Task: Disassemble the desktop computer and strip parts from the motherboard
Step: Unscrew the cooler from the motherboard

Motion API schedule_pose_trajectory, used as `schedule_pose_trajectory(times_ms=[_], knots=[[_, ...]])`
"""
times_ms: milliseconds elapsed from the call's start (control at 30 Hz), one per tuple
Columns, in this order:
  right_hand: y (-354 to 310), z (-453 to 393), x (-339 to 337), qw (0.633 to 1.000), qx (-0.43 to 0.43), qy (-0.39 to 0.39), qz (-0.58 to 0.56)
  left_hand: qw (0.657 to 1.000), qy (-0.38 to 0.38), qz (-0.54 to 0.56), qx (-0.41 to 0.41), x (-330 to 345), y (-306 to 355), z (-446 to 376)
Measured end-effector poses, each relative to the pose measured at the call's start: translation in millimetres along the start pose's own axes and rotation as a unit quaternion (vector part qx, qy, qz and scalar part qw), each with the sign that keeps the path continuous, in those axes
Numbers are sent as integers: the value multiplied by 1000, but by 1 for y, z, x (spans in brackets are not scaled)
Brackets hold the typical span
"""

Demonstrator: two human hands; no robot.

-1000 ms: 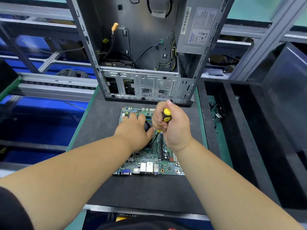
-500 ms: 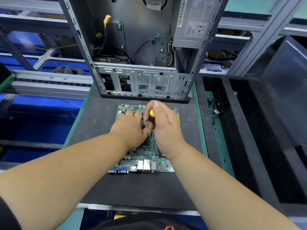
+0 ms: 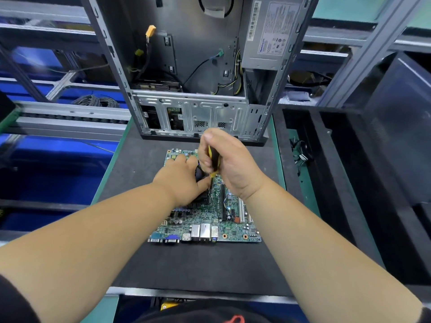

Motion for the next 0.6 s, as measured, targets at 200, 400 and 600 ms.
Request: schedule_pose_trajectory(times_ms=[200,400,600], knots=[[-3,14,-21,989,-23,139,49,999,36,11,4,-5,4,7],[5,25,6,993,-86,79,16,998,46,-6,-33,-4,6,13],[-2,18,2,995,-76,57,-7,997,57,-51,-33,-3,8,12]])
Point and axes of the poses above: each hand's wrist, its own z-axis away from the middle knuckle, its own x-axis out of the palm, y = z × x, the point moved 10 cm from there along -z, towards the middle knuckle, and after that the axes turned 6 degrees about -y, right-handed, at the moved point
